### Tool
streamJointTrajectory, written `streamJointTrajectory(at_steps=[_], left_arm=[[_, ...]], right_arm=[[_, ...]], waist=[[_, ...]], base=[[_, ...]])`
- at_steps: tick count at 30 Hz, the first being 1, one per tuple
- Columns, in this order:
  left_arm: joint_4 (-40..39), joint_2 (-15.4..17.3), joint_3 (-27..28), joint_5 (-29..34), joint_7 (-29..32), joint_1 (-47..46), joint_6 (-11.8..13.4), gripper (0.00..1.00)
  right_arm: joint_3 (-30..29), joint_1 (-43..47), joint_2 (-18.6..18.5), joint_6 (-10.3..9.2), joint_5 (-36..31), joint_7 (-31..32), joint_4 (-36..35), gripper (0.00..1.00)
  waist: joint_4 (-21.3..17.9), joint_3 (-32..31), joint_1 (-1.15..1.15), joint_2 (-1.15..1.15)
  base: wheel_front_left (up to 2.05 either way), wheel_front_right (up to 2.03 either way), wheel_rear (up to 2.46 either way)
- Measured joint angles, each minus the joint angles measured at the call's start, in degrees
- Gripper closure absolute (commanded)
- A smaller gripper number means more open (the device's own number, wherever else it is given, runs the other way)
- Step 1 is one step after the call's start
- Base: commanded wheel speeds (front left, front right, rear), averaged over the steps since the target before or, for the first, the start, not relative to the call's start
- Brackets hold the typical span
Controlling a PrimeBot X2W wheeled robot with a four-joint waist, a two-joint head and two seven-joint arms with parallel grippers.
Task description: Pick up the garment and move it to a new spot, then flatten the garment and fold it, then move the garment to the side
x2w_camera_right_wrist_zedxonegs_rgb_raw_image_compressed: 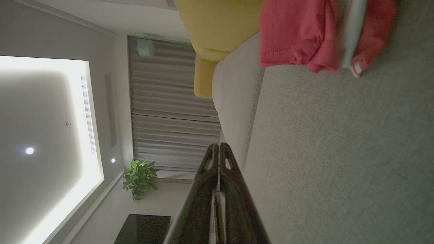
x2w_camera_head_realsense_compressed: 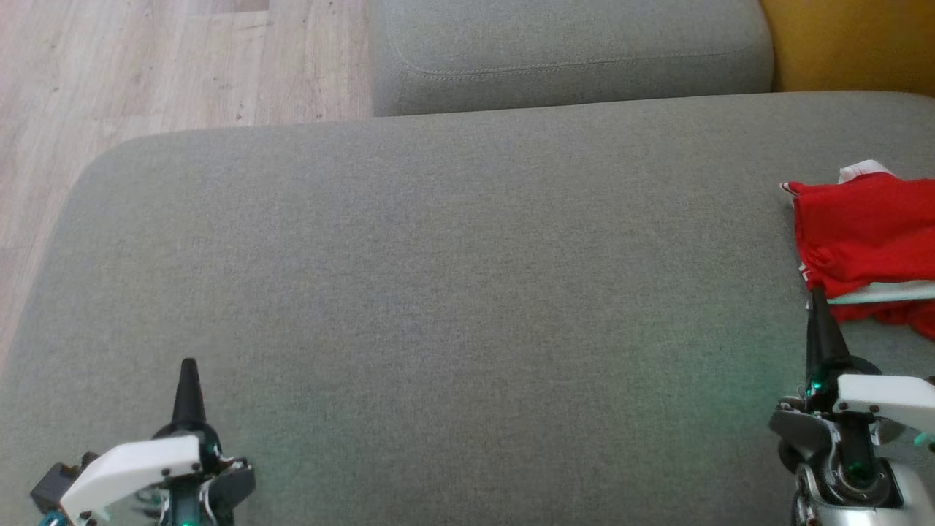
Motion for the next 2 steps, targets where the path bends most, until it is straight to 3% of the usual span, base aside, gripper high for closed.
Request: streamJointTrajectory(at_steps=[2], left_arm=[[0.0, 0.0, 0.5, -1.0, 0.5, 0.0, 0.0, 1.0]], right_arm=[[-0.2, 0.2, 0.0, 0.0, 1.1, 0.5, -0.2, 1.0]], waist=[[0.1, 0.0, 0.0, 0.0]], base=[[0.0, 0.0, 0.0]])
